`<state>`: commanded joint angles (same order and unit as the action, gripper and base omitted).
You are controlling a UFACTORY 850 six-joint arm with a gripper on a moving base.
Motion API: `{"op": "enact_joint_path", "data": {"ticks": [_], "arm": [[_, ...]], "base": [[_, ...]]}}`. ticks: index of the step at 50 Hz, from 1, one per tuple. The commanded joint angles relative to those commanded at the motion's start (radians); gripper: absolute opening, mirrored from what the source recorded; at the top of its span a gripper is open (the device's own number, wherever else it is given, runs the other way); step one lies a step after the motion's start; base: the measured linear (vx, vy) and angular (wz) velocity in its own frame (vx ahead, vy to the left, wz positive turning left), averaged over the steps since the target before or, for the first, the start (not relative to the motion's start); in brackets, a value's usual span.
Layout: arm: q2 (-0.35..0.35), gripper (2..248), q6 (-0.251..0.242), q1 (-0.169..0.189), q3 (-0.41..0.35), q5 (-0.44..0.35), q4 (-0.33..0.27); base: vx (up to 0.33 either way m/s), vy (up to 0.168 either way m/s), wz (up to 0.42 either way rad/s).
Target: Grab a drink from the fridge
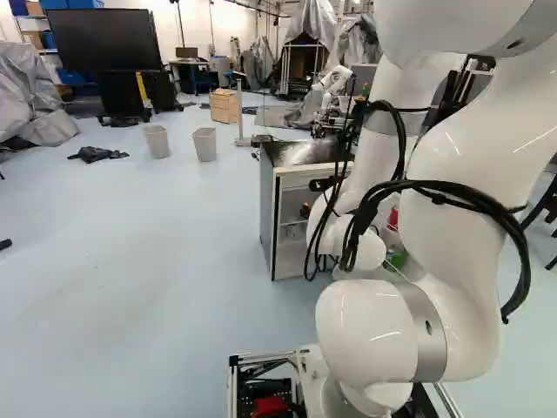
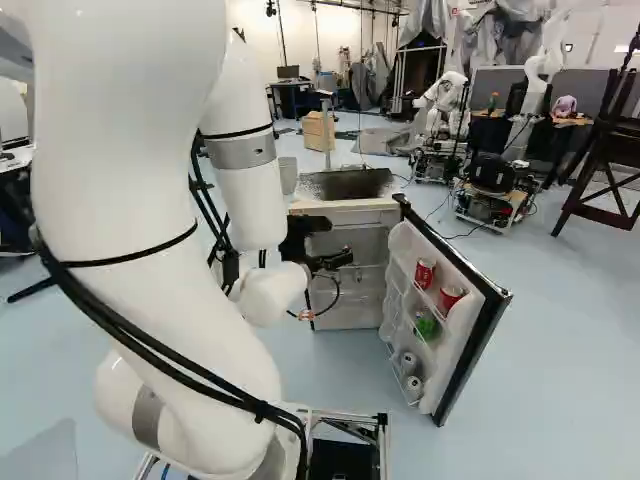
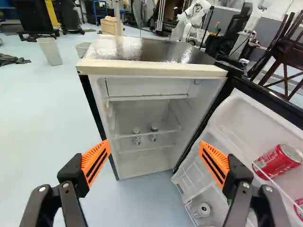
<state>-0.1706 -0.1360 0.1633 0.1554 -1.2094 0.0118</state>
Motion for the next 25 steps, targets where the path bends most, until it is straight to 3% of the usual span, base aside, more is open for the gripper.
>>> {"op": "enact_joint_path", "data": {"ticks": [25], "arm": [[-0.032,247,0.000,-0.044,0.038,0.000,0.139]], "base": [[0.000,0.000,0.000]]}}
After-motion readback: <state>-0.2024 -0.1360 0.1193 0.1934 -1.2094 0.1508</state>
